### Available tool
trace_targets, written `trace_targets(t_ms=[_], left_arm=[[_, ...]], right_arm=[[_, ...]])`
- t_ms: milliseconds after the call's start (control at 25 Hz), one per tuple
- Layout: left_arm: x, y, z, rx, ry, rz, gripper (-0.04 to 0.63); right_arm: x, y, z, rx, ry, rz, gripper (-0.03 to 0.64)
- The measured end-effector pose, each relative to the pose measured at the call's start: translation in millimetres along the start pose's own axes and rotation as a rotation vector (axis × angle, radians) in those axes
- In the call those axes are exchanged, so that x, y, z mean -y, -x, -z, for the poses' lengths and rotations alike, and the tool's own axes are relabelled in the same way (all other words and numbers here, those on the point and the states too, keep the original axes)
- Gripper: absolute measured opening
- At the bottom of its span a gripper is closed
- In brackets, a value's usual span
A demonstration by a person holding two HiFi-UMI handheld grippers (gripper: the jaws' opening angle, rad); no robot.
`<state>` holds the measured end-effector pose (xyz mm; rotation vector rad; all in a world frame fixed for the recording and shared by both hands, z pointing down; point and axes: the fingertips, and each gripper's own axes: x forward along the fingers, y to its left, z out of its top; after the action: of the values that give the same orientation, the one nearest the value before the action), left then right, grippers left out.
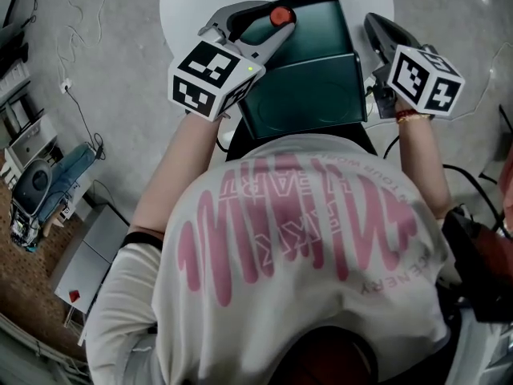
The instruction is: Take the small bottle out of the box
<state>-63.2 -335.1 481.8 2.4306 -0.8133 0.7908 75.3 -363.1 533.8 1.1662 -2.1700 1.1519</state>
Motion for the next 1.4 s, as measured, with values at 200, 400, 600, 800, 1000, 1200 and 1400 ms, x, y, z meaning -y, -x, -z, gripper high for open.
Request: trace_targets(t_ms=[200,400,600,800,1000,1200,1400], left_arm=[[0,-4,-1,-0.002,-0.040,-0.021,0.143],[1,-10,3,-0.001,-0.061,-0.047,0.135],[7,-7,3,-0.007,-0.107,-0.051,0.132],[4,-4,5,0.009,-0.116,-0.061,0.130],[-1,20,8,0.059,-0.046,-0.052,0.130],[1,35,-9,0.108,-0.043,-0.051,0.130],[9,57,-12,0.137,-0.040,-0.076,0.130]], right_arm=[[2,-1,0,0.003,-0.011,-0.002,0.005],[4,-2,3,0.010,-0.018,-0.011,0.005],[-4,2,-3,0.021,-0.011,-0.014,0.005],[-16,4,-12,0.046,0.020,-0.022,0.005],[-42,9,-16,0.059,0.049,-0.020,0.005],[-58,20,-39,0.097,0.092,-0.028,0.005],[-88,27,-42,0.111,0.132,-0.065,0.004]])
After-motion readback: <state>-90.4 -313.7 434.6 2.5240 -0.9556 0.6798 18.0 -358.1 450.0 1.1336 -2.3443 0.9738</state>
